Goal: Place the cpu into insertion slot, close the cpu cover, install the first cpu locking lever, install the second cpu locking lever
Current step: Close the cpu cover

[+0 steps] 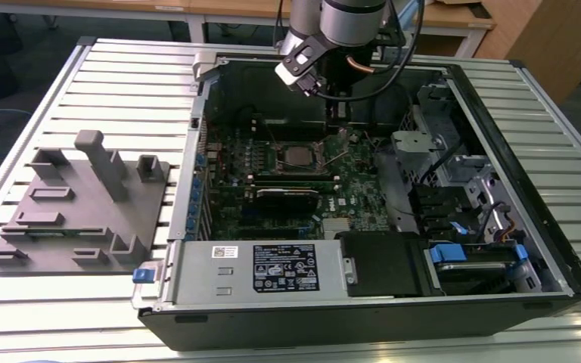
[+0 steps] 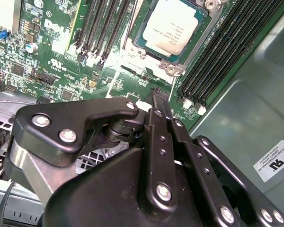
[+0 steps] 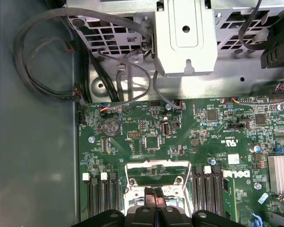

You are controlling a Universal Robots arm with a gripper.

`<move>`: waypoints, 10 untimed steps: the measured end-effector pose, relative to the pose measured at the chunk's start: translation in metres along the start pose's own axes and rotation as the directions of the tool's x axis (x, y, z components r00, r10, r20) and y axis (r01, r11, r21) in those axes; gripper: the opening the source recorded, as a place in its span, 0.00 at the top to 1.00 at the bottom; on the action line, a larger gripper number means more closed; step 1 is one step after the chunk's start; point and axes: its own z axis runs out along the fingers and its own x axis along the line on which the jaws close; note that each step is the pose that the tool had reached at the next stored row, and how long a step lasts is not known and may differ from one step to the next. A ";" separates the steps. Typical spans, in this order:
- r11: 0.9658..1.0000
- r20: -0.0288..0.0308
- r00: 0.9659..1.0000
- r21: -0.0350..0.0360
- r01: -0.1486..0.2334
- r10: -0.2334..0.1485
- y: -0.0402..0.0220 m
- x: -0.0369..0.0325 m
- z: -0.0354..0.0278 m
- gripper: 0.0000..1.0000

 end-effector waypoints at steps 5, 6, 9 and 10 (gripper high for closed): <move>1.000 0.000 1.000 0.000 -0.001 0.001 0.0028 0.0003 0.0004 0.89; 1.000 0.000 1.000 0.000 -0.002 0.002 0.0038 0.0004 0.0005 0.89; 1.000 0.000 1.000 0.000 -0.004 0.004 0.0075 0.0007 0.0008 0.89; 1.000 0.000 1.000 0.000 -0.005 0.005 0.0091 0.0009 0.0009 0.89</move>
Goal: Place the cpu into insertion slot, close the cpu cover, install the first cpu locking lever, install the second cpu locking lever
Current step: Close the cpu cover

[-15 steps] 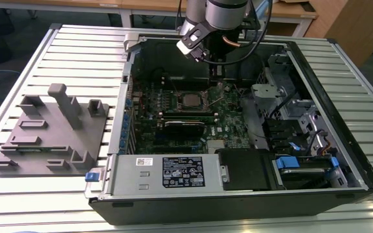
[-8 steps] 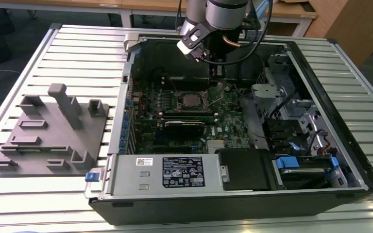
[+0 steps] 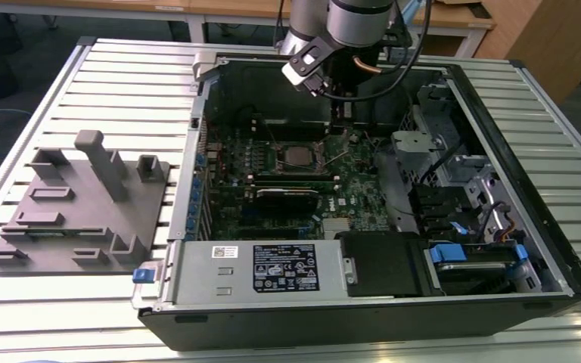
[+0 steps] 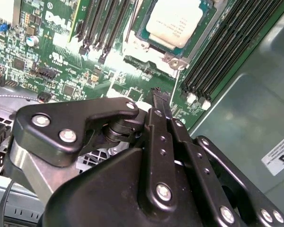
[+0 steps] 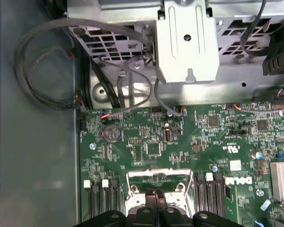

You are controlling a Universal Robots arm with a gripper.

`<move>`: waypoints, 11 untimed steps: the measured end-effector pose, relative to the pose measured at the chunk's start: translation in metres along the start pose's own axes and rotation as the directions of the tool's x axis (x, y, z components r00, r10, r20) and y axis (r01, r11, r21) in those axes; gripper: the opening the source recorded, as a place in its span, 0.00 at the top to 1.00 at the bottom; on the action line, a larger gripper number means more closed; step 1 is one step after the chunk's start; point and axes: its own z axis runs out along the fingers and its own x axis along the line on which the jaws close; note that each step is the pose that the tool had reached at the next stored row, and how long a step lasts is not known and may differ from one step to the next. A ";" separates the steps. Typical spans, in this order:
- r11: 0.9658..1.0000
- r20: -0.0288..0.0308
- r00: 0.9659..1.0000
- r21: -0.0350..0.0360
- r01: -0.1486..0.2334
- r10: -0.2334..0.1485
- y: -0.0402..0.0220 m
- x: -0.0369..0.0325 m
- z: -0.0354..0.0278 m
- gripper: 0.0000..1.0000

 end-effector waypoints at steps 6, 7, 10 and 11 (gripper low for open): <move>1.000 0.001 1.000 0.000 -0.006 0.006 0.0087 0.0008 0.0005 0.89; 1.000 0.001 1.000 0.000 -0.007 0.007 0.0101 0.0010 0.0006 0.89; 1.000 0.001 1.000 0.000 -0.009 0.009 0.0142 0.0013 0.0008 0.89; 1.000 0.001 1.000 0.000 -0.010 0.010 0.0156 0.0015 0.0009 0.89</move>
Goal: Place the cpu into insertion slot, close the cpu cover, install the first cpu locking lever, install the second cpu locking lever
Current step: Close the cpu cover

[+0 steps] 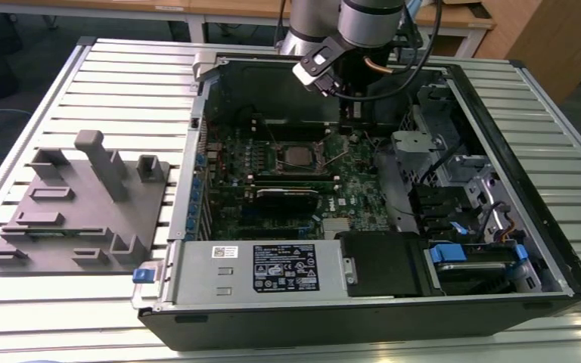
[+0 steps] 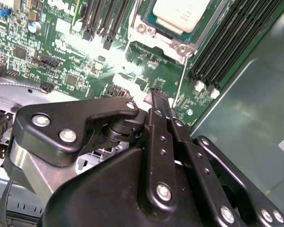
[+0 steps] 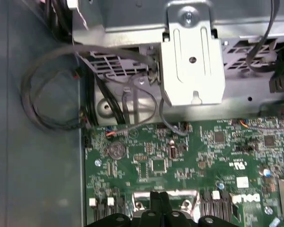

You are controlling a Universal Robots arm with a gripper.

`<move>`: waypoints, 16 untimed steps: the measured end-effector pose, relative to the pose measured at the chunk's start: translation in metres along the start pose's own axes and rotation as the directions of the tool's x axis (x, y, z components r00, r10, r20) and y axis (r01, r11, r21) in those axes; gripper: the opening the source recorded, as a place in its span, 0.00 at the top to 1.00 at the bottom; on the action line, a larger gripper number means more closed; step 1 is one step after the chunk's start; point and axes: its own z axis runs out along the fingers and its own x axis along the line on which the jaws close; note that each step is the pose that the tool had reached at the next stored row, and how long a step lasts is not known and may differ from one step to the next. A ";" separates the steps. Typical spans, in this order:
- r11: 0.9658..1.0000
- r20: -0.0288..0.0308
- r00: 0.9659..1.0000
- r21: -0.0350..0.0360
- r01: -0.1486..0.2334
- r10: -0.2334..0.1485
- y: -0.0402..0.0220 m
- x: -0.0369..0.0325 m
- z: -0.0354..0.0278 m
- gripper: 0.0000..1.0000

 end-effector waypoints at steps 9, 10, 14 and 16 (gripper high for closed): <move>1.000 0.000 1.000 0.000 -0.008 0.008 0.0115 0.0012 0.0007 0.89; 1.000 0.000 1.000 0.000 -0.009 0.009 0.0127 0.0014 0.0008 0.89; 1.000 0.001 1.000 0.000 -0.015 0.015 0.0176 0.0020 0.0011 0.89; 1.000 0.001 1.000 0.000 -0.018 0.018 0.0199 0.0023 0.0013 0.89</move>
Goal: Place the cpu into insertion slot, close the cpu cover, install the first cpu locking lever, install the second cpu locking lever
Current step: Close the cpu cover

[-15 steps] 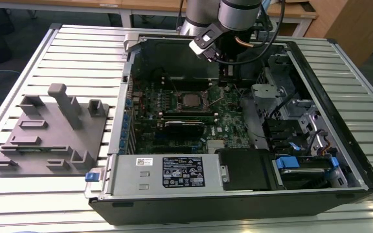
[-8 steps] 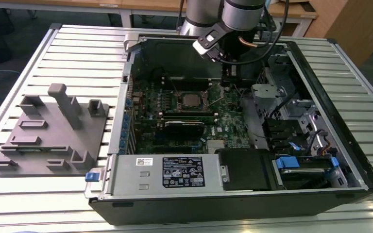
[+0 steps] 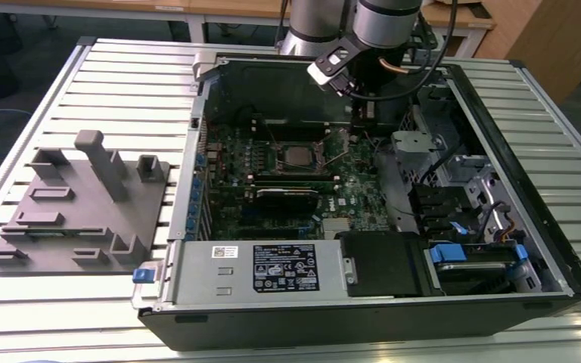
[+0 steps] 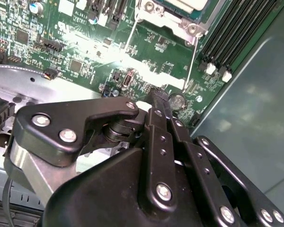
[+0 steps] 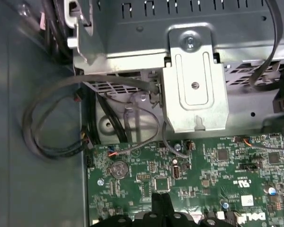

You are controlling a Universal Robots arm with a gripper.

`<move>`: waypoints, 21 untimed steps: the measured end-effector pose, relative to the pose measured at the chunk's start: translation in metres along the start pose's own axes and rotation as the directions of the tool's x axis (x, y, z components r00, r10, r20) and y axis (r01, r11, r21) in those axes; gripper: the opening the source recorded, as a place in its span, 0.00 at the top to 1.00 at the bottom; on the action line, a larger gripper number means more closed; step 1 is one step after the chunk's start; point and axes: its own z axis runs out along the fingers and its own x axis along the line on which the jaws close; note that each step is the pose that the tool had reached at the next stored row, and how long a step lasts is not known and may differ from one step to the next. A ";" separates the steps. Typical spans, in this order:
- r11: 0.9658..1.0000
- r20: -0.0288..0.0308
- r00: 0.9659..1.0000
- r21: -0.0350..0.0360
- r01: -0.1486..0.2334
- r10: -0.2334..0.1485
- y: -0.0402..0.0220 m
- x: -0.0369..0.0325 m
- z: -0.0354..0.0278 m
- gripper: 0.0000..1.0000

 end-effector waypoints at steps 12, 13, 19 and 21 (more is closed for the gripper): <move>1.000 0.005 1.000 -0.001 -0.006 0.006 0.0028 0.0004 0.0049 0.89; 1.000 0.006 1.000 -0.001 -0.006 0.006 0.0028 0.0004 0.0060 0.89; 1.000 0.013 1.000 -0.001 -0.007 0.007 0.0026 0.0002 0.0121 0.89; 1.000 0.013 1.000 -0.001 -0.007 0.007 0.0026 0.0002 0.0129 0.89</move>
